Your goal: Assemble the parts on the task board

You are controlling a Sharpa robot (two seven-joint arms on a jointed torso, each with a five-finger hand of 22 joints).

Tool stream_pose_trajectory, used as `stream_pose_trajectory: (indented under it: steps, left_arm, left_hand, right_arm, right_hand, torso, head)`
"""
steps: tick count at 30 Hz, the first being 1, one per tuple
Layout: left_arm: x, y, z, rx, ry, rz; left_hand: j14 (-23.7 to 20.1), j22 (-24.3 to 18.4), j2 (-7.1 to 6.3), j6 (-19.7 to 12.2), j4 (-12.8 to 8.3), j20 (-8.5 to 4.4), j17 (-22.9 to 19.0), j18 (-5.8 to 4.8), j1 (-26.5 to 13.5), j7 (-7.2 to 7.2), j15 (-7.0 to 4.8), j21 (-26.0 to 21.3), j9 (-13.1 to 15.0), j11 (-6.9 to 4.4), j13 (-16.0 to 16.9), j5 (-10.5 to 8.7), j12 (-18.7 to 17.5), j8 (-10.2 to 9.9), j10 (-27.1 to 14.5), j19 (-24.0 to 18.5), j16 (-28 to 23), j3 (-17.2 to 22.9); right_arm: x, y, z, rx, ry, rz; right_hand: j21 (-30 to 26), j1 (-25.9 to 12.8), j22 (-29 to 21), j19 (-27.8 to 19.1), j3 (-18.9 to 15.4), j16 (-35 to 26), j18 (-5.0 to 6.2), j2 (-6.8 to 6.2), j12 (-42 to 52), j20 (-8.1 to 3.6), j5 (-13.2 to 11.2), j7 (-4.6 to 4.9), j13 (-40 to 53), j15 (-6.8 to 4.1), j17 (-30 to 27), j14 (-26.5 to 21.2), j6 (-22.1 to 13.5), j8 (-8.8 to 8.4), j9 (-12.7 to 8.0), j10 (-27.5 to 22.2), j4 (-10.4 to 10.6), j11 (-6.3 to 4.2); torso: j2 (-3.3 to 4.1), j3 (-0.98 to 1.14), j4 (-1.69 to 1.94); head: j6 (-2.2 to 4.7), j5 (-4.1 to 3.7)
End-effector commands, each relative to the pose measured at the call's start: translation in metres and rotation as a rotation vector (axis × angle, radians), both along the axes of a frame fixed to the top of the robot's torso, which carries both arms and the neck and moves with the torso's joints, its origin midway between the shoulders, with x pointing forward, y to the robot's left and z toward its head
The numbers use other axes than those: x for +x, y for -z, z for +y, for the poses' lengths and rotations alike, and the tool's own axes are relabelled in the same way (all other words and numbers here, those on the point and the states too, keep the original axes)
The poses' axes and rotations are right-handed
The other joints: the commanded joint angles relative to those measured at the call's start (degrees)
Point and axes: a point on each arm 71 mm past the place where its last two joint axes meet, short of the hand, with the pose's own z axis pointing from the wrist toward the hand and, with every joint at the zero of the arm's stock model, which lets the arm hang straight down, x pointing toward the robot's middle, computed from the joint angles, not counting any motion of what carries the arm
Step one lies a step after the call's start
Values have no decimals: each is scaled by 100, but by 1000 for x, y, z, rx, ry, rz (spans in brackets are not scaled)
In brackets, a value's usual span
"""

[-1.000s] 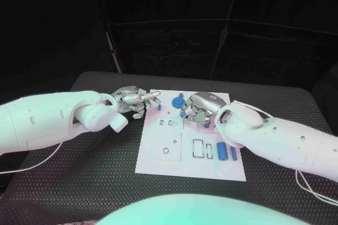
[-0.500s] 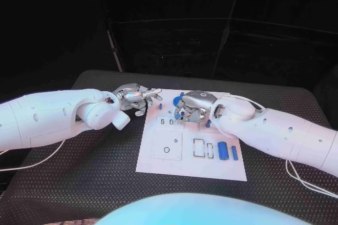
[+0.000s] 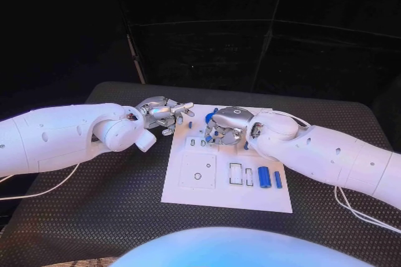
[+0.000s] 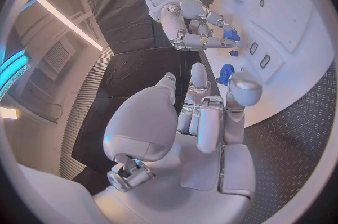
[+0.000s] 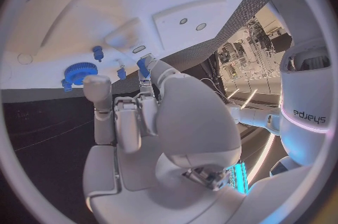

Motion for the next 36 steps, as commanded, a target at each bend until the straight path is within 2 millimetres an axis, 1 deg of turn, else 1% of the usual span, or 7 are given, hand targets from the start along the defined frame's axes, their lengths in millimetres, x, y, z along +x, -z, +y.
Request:
stream_pose_trajectory:
  steps: [1, 5, 7, 9, 12, 20, 36]
  left_arm:
    - [2, -3, -1, -19, -1, -24]
    - [3, -3, 0, -19, 0, -25]
    - [3, -3, 0, -19, 0, -26]
    - [3, -3, -1, -20, 2, -26]
    - [4, -3, -1, -21, 4, -27]
    - [4, -3, -2, -22, 7, -28]
    - [5, -4, -4, -23, 12, -27]
  left_hand:
    - [413, -2, -5, 15, -2, -2, 966, 2, 49, 37, 7, -18, 5, 15, -9, -4, -16, -29, -18, -29, -29, -27]
    - [412, -7, 0, 20, -5, 0, 966, 4, 54, 38, 9, -23, 6, 16, -13, -4, -22, -33, -24, -33, -28, -32]
    - [412, -7, 0, 20, -5, 0, 966, 4, 54, 38, 9, -23, 6, 16, -13, -4, -22, -33, -24, -33, -28, -32]
    - [412, -7, 0, 20, -5, 0, 966, 4, 54, 38, 9, -23, 6, 16, -13, -4, -22, -33, -24, -33, -28, -32]
    - [412, -7, 0, 20, -5, 0, 966, 4, 54, 38, 9, -23, 6, 16, -13, -4, -22, -33, -24, -33, -28, -32]
    - [412, -7, 0, 20, -5, 0, 966, 4, 54, 38, 9, -23, 6, 16, -13, -4, -22, -33, -24, -33, -28, -32]
    - [414, 5, 3, 24, -7, 1, 971, 1, 59, 39, 10, -16, 7, 17, -17, -4, -28, -38, -30, -29, -26, -40]
  right_arm:
    - [1, -1, 2, -1, -13, -26]
    - [3, 0, 5, -1, -9, -32]
    - [3, 0, 6, -5, -8, -32]
    - [4, 1, 7, -10, -8, -31]
    - [4, 3, 9, -21, -11, -25]
    - [4, 6, 10, -41, -25, -6]
    - [1, 16, 8, -90, -28, 9]
  right_hand:
    - [-21, 0, -5, -37, -37, 21, -54, -43, -36, 13, 28, 28, 403, 0, 1195, 527, -7, 17, 96, -11, 12, 23]
    - [-26, -3, -15, -47, -49, 20, -53, -51, -42, 16, 36, 35, 397, 5, 1192, 526, -19, 11, 95, -18, 8, 29]
    - [-34, -4, -31, -58, -56, 19, -50, -55, -53, 19, 38, 40, 387, 9, 1190, 525, -28, 6, 94, -27, 6, 33]
    - [-37, -4, -37, -63, -59, 19, -49, -57, -59, 20, 38, 43, 382, 11, 1190, 525, -35, 2, 93, -33, 4, 36]
    - [-44, -2, -51, -76, -69, 16, -47, -60, -66, 26, 27, 49, 376, 17, 1183, 524, -51, -7, 91, -42, -3, 43]
    - [-50, -2, -63, -86, -76, 18, -45, -63, -72, 28, 21, 52, 371, 20, 1188, 525, -57, -11, 90, -49, -7, 46]
    - [-83, 11, -125, -138, -105, 1, -34, -80, -107, 41, 4, 58, 340, 28, 1156, 515, -81, -26, 88, -85, -35, 56]
  torso:
    - [5, 3, 18]
    - [4, 10, 0]
    - [6, 2, -4]
    - [8, -3, 1]
    - [9, 1, 9]
    - [1, -3, 3]
    - [-2, 1, 6]
  head:
    - [2, -13]
    - [-9, -12]
    - [-9, -10]
    - [-18, -16]
    - [-36, -13]
    - [-77, -4]
    - [-102, 12]
